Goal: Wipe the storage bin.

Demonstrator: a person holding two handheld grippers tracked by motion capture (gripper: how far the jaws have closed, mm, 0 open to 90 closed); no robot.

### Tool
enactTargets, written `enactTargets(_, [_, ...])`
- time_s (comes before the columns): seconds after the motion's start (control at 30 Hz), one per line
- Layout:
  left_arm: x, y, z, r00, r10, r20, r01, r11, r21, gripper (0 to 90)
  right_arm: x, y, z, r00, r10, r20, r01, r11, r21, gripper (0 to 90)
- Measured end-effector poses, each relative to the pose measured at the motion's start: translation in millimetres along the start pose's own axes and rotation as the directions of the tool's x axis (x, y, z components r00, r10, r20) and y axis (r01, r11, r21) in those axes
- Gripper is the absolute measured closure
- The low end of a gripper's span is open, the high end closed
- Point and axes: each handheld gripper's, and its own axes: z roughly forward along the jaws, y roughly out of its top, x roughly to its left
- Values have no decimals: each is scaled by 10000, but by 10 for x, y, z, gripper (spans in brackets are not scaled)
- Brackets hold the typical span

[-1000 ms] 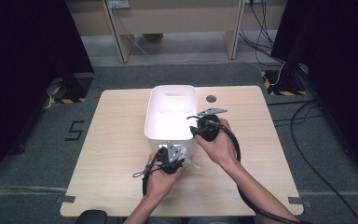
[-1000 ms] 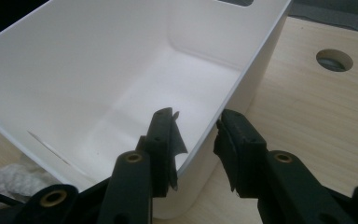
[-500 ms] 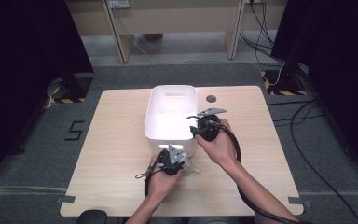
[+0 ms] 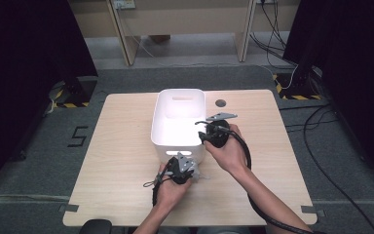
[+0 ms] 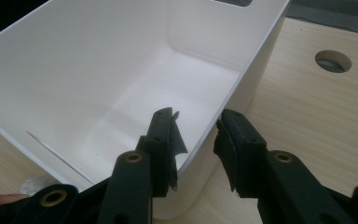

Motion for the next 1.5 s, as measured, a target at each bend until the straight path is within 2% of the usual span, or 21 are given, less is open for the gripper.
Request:
enactTargets(0.37, [-53,145,-84,10000,-54,77,57,9994,-331,749,0,-2,2,10000,2,17,-2,10000,-27,662])
enactTargets(0.9, [-56,231,-151,9999,1,127,5,9989,-461,749,-2,-1,3,10000,41,9,-41,10000,-39,662])
enactTargets(1.07, [-64,269,-182,9999,37,122,-30,9983,-587,748,-1,-1,3,10000,43,9,-43,10000,-36,661])
enactTargets(1.3, [-70,346,-249,9997,-103,204,121,9957,-914,748,-2,0,3,10000,43,5,-43,10000,-29,661])
enactTargets(1.5, [-65,386,-282,9997,-75,215,95,9955,-941,748,-4,2,2,10000,23,0,-23,10000,-13,661])
